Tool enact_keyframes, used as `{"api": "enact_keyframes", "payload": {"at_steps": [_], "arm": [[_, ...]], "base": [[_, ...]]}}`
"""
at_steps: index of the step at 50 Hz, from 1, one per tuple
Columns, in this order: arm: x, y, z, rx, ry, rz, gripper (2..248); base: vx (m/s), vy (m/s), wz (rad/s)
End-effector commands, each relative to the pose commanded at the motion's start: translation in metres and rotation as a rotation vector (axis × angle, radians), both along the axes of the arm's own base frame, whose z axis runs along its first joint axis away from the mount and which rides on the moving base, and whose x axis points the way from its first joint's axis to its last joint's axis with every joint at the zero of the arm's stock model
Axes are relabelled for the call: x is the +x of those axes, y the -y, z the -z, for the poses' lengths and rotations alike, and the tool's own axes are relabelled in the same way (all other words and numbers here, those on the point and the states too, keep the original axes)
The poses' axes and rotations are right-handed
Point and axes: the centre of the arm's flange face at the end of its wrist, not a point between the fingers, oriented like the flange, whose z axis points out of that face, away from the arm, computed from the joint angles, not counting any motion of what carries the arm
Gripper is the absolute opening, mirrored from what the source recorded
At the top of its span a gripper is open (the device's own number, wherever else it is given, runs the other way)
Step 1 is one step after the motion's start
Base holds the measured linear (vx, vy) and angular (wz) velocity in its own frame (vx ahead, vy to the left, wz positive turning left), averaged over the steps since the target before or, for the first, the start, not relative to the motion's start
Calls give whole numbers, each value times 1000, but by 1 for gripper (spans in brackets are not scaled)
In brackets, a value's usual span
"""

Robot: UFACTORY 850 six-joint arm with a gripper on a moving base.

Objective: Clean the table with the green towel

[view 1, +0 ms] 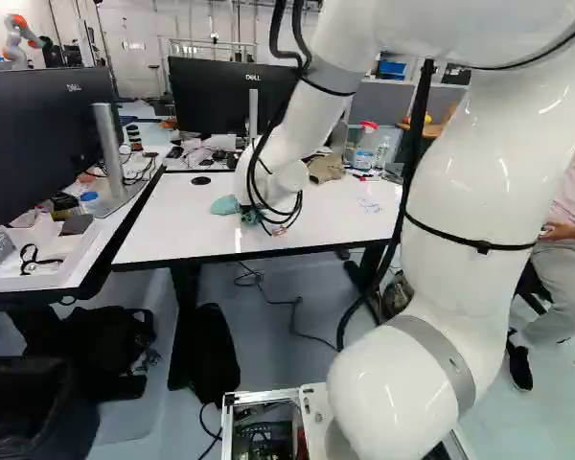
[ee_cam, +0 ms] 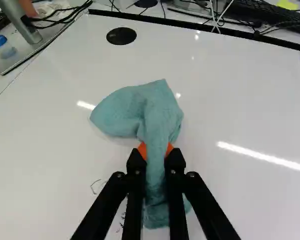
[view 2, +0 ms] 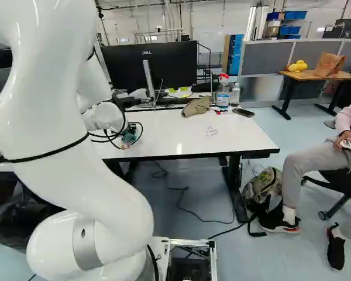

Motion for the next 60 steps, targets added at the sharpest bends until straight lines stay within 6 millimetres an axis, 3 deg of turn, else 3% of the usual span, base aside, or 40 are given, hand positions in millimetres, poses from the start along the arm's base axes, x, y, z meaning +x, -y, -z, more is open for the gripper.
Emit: {"api": "enact_keyframes", "payload": {"at_steps": [16, 42, 60], "arm": [[-17, -20, 0, -1, -2, -54, 50], [-63, -30, -1, -5, -10, -122, 50], [-66, -28, -10, 5, 10, -122, 50]], "base": [[0, 0, 0], [0, 0, 0], [0, 0, 0]]}}
